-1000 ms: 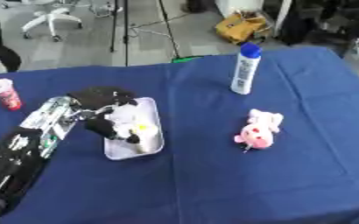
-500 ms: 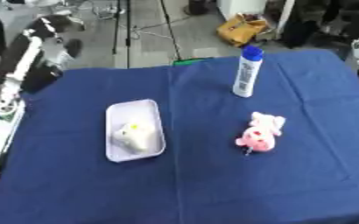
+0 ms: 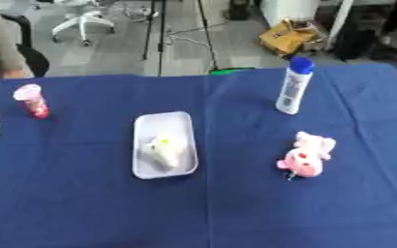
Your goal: Pick up objects on the table and place them in the box.
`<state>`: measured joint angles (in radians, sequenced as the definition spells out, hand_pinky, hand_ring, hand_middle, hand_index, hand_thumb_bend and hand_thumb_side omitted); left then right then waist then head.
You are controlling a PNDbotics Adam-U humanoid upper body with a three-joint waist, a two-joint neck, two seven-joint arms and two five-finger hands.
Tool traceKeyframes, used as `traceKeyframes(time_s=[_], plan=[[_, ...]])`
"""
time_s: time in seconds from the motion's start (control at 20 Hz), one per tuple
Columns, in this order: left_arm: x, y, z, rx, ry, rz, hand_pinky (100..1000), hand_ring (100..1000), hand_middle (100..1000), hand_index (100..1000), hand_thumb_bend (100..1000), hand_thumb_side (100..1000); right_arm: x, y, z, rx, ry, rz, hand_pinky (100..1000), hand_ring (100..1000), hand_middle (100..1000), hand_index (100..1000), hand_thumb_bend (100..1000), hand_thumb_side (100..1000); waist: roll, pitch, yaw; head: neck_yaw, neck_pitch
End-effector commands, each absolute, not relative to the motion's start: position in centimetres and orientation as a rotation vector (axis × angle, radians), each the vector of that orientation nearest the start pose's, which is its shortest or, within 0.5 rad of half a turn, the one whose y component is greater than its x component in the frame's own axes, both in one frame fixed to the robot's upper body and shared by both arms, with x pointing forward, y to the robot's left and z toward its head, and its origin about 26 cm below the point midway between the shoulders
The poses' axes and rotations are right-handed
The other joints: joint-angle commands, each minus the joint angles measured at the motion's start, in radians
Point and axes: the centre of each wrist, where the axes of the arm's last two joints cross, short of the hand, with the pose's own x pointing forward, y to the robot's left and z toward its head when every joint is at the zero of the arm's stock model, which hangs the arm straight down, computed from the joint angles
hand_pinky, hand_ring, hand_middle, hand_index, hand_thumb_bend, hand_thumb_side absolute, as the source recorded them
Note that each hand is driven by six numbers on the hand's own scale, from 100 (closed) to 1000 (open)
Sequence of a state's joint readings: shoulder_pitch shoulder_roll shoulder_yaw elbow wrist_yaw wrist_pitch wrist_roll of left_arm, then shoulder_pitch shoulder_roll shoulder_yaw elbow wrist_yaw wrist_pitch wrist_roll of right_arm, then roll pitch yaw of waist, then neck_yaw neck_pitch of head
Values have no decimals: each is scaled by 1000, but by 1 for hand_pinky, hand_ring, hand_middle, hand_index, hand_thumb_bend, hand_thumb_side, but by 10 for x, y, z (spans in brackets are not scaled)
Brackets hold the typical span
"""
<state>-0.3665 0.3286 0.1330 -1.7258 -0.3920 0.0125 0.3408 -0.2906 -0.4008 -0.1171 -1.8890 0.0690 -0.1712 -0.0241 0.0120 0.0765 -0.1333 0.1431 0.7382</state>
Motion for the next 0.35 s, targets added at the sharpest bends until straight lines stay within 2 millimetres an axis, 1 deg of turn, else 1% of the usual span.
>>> traceKeyframes(time_s=[0.05,0.25,0.35], plan=[[338,314,182,944,-2138,-73,855,833,857,880,498,980,311,-314,204,-442,-2366,400,807,795,787,915,247,641,-14,-8,1,9,-4],[335,315,181,953,-2138,-55,853,831,856,879,502,985,310,-314,204,-442,-2367,398,807,795,788,915,257,641,-14,-8,0,-2,-5],[334,315,181,954,-2139,-54,852,831,855,879,498,970,310,-313,204,-440,-2367,400,807,795,787,915,247,640,-13,-8,-1,-6,-5]])
